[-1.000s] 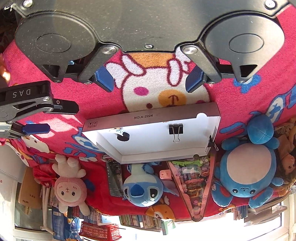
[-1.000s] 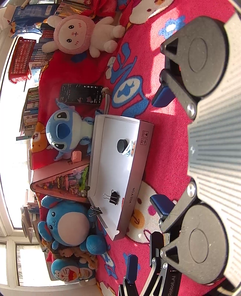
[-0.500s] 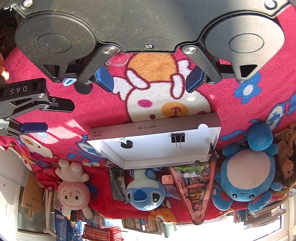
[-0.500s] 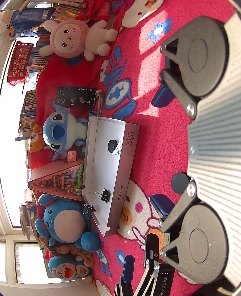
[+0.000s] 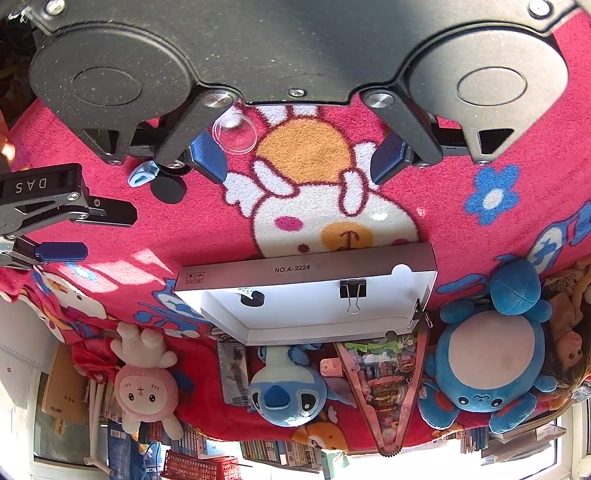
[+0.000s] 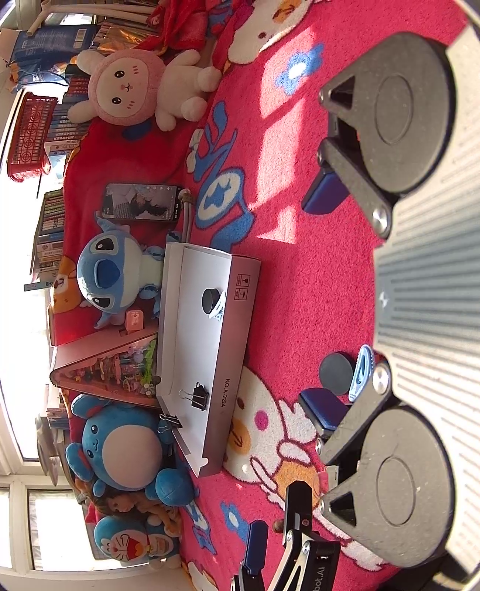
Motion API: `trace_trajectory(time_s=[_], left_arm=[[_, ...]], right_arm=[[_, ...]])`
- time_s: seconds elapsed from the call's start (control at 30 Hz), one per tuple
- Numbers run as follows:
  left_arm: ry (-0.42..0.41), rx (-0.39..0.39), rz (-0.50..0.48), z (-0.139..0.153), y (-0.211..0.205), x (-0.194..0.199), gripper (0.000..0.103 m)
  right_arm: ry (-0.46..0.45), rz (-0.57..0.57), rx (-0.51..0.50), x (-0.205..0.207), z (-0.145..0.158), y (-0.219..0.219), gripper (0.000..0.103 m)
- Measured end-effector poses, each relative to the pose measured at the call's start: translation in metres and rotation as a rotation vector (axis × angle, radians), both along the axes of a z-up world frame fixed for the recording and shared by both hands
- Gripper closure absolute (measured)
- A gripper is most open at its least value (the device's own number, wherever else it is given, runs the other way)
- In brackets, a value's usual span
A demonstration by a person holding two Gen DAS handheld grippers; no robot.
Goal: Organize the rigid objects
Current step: 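Move the left tool toward the clear plastic dome while the right tool approaches another black puck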
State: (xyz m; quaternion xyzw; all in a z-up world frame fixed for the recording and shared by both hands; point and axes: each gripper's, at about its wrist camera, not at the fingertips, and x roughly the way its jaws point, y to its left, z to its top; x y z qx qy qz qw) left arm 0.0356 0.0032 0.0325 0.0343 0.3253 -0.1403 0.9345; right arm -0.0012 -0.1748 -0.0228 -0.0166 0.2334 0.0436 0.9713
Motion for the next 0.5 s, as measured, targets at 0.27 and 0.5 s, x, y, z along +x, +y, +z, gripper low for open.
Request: trace_trajectory(time_s=[0.27, 0.5], left_arm=[[0.027, -0.013, -0.011, -0.005, 0.003, -0.011, 0.02], [0.042, -0.011, -0.047, -0.008, 0.001, -0.025, 0.032]], right_arm=[[0.019, -0.003, 0.009, -0.01, -0.007, -0.004, 0.0], [0.026, 0.021, -0.007, -0.02, -0.011, -0.001, 0.0]])
